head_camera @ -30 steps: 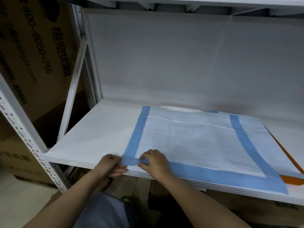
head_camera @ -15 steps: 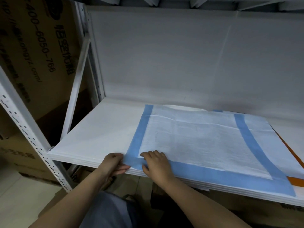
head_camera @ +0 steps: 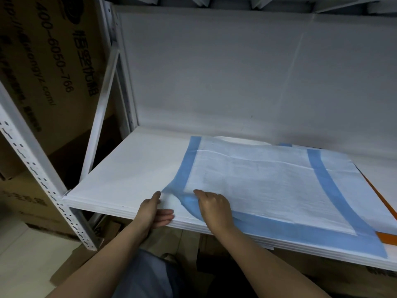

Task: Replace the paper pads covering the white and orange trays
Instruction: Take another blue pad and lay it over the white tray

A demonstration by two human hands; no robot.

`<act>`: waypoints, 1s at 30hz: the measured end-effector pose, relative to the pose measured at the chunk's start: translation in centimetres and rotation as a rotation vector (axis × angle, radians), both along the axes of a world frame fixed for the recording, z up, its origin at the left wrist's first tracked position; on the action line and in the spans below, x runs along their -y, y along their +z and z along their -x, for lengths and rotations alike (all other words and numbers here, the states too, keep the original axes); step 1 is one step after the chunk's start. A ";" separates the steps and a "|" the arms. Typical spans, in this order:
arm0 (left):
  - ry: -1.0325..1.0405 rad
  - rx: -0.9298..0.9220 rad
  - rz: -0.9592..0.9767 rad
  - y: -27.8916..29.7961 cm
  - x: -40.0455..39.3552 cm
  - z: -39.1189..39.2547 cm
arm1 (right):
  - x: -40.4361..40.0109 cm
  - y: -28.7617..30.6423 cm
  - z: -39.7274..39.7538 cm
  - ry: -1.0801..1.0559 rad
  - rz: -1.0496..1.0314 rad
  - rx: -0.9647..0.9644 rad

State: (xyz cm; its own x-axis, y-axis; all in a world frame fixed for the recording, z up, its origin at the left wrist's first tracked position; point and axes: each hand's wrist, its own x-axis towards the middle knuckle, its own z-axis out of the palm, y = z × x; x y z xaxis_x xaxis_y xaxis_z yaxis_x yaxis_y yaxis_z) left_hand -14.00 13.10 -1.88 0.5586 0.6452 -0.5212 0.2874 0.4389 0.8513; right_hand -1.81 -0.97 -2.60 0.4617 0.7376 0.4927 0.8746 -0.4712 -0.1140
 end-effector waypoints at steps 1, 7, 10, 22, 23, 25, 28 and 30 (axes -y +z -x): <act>0.010 -0.005 0.007 -0.1 -0.1 -0.1 | 0.0 0.4 0.1 -0.001 0.004 0.014; 0.046 -0.011 -0.028 0.1 0.8 -0.7 | 0.7 -0.4 0.2 0.014 -0.039 0.015; 0.051 -0.019 -0.075 0.1 1.0 -0.6 | 0.8 -0.7 0.1 0.015 -0.061 0.046; -0.046 -0.098 -0.240 -1.5 0.0 -0.7 | 2.7 -2.1 -2.4 0.179 0.276 0.250; -0.035 -0.089 -0.233 -1.6 -0.2 -0.6 | 2.9 -1.7 -2.9 0.187 0.269 0.270; -0.024 -0.074 -0.215 -1.7 -0.3 -0.5 | 3.3 -1.1 -4.0 0.186 0.274 0.293; -0.040 -0.055 -0.180 -1.6 0.0 -0.4 | 3.5 -1.2 -4.4 0.182 0.273 0.316; -0.011 -0.028 -0.138 -1.2 0.3 -0.5 | 3.2 -1.8 -3.7 0.217 0.256 0.344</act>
